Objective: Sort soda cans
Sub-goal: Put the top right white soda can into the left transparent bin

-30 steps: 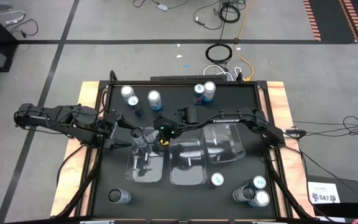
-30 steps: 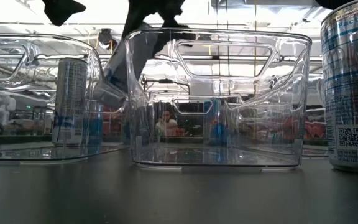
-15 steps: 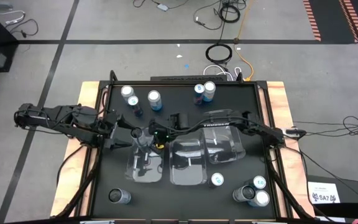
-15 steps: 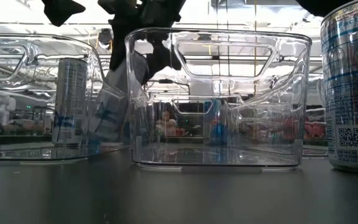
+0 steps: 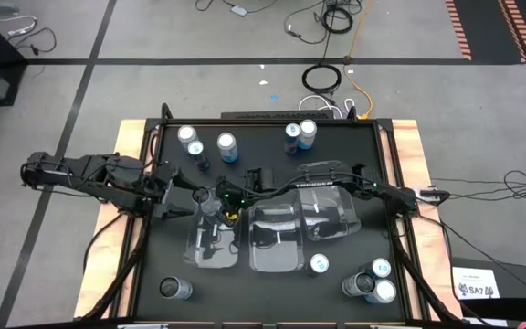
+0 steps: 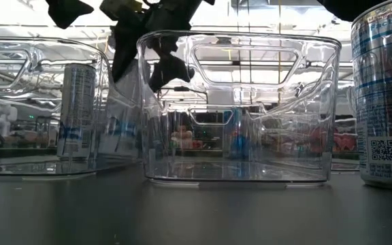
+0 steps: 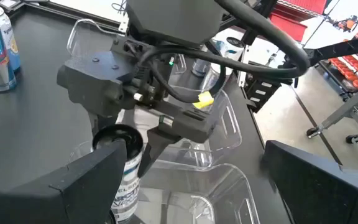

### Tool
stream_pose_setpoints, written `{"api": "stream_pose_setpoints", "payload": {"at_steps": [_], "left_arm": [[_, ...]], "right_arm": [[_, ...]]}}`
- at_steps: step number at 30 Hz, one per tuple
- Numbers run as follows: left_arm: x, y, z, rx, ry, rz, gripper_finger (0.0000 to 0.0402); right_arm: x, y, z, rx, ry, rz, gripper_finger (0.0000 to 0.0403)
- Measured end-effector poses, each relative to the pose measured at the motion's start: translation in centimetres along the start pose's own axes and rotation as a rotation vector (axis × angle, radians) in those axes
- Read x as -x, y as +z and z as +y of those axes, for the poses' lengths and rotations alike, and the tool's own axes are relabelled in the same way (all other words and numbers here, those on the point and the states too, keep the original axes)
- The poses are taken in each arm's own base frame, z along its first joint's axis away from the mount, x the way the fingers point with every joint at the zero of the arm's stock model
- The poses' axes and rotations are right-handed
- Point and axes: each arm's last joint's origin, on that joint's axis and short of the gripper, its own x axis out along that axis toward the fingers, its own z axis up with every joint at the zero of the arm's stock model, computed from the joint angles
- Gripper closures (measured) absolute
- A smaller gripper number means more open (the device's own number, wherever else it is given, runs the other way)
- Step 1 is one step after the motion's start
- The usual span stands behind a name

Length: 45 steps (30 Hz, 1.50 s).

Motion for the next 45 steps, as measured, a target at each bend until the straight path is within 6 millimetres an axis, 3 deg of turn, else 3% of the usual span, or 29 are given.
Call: {"api": "stream_pose_setpoints", "payload": {"at_steps": [11,33,45], "left_arm": [[0.0,0.0,0.0,0.001,0.001,0.002,0.001],[0.0,-0.2,0.1,0.002,0.007,0.024,0.001],[0.0,-0.2,0.1,0.003,0.008,0.024,0.001]], "right_arm": [[-0.2,0.1,1.1,0.098,-0.057,-0.127,0.0111],[0.0,0.3,1.6,0.125,-0.046,-0.161,0.0124],[0.1,0.1,1.6,0.191,-0.122,-0.188,0.0124]]}}
